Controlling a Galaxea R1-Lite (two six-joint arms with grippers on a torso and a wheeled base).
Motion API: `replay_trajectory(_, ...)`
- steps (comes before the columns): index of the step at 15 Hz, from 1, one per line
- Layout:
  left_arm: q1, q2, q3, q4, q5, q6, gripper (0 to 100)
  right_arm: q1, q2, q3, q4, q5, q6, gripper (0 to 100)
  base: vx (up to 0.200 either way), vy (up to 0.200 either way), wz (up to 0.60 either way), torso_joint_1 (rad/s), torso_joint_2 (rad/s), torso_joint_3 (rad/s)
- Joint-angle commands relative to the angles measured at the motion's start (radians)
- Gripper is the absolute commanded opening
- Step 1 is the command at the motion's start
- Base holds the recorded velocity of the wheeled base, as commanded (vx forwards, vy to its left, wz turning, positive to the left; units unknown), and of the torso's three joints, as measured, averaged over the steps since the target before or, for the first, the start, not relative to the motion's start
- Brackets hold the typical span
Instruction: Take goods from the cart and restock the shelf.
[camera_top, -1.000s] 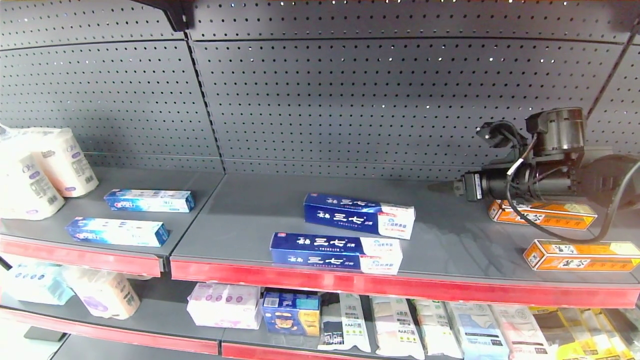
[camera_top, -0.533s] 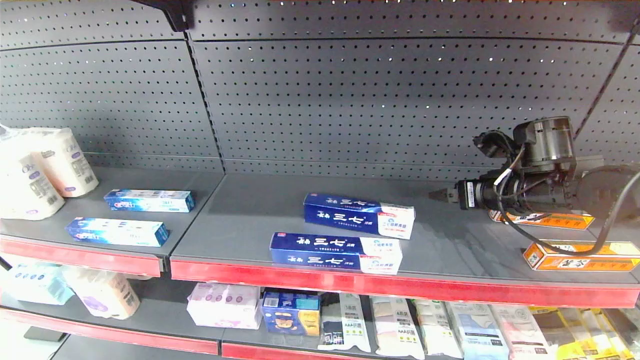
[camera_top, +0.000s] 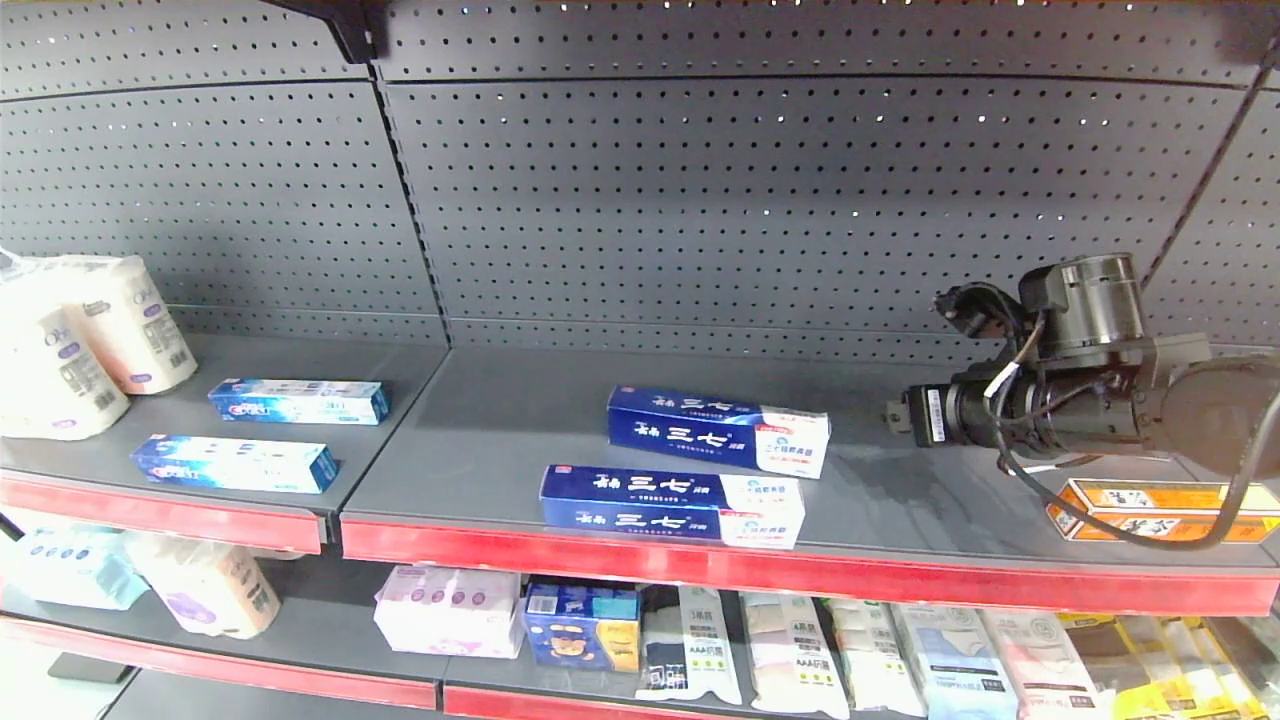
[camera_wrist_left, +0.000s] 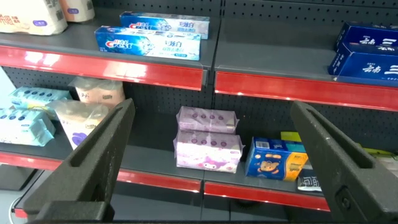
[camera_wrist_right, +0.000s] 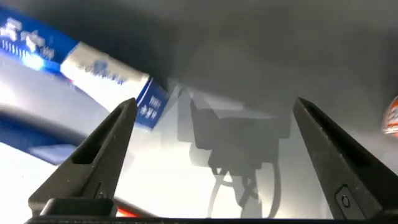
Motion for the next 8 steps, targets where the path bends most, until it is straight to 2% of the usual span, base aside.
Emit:
replay_trajectory(1,0.0,0.001,0.0,0.0,0.0,0.0,100,0.026,-0.008,0.037,0.005,0.0,-0.002,100,0.0,0.0,0.0,0.0,0.0,0.0)
replay_trajectory(6,0.0,0.001,0.0,0.0,0.001,0.0,100,0.044,0.002,0.054,0.012,-0.005,0.0,100,0.0,0.0,0.0,0.0,0.0,0.0)
replay_trajectory(8,0.0,0.001,0.0,0.0,0.001,0.0,100,0.071,0.033,0.042,0.011,-0.06,0.037,100,0.0,0.0,0.0,0.0,0.0,0.0)
